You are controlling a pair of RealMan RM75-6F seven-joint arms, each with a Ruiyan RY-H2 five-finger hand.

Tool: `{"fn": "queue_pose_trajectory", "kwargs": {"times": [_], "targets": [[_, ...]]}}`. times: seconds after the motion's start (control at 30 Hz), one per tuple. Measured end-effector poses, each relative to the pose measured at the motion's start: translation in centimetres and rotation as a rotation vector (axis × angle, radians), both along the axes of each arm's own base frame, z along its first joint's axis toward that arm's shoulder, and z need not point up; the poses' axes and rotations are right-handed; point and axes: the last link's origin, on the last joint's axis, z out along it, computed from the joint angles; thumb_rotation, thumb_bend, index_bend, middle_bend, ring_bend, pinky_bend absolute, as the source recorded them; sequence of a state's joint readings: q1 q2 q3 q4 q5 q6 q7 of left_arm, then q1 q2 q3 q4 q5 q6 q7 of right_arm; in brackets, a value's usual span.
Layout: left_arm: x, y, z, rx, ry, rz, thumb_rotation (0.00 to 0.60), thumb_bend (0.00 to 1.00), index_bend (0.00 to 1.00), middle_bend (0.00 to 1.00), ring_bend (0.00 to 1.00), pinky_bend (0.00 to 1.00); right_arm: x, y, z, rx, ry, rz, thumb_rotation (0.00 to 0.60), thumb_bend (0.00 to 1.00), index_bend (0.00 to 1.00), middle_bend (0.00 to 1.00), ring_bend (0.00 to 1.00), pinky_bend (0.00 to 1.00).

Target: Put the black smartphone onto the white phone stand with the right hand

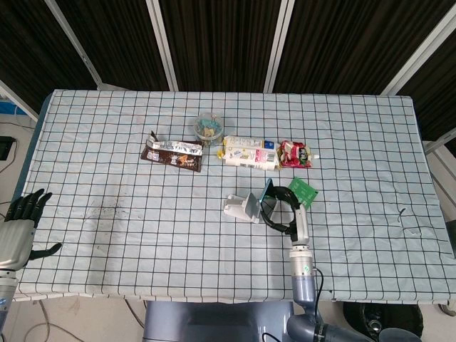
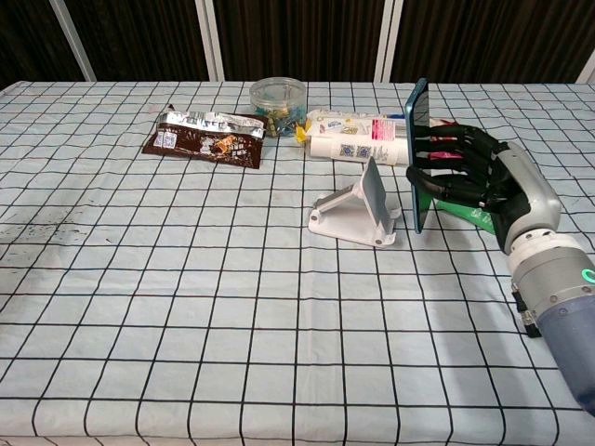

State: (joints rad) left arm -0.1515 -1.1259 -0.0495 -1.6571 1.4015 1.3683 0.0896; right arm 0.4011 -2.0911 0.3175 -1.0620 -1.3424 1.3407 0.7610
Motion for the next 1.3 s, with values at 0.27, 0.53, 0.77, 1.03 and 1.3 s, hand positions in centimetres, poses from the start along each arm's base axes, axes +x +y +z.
{"fn": "queue_pose_trajectory", "kwargs": {"times": [0.27,0.53,0.77,1.03,1.3], "targets": [[0.0,0.0,0.0,-0.004,-0.002,0.001,0.6,0.0,0.0,0.0,0.0,0.0,0.4,0.0,-0.5,-0.028,-0.023,-0.013,0.6,0.47,0.7,0.66,0.4,0.28],[0.0,0.0,0.0,-0.006,-0.011,0.002,0.6,0.0,0.0,0.0,0.0,0.0,0.9,0.3,-1.3,-0.025,-0.016,-0.013,0.6,0.47,0.7,0.66,0.4,0.28],[0.0,0.0,0.1,-0.011,-0.019,0.002,0.6,0.0,0.0,0.0,0.0,0.0,1.1,0.4,-1.6,-0.026,-0.008,-0.026,0.6,0.47,0.7,0.66,0.4,0.28],[0.0,-0.1,0.1,-0.019,-0.028,0.002,0.6,0.0,0.0,0.0,0.0,0.0,1.2,0.5,-2.1,-0.021,-0.001,-0.029,0.6,0.47,0.7,0.66,0.4,0.28],[0.1,-0.1,0.1,-0.024,-0.032,0.002,0.6,0.0,0.0,0.0,0.0,0.0,1.5,0.4,-2.4,-0.02,-0.003,-0.037,0.6,0.47,0.7,0.66,0.4,0.28]]}}
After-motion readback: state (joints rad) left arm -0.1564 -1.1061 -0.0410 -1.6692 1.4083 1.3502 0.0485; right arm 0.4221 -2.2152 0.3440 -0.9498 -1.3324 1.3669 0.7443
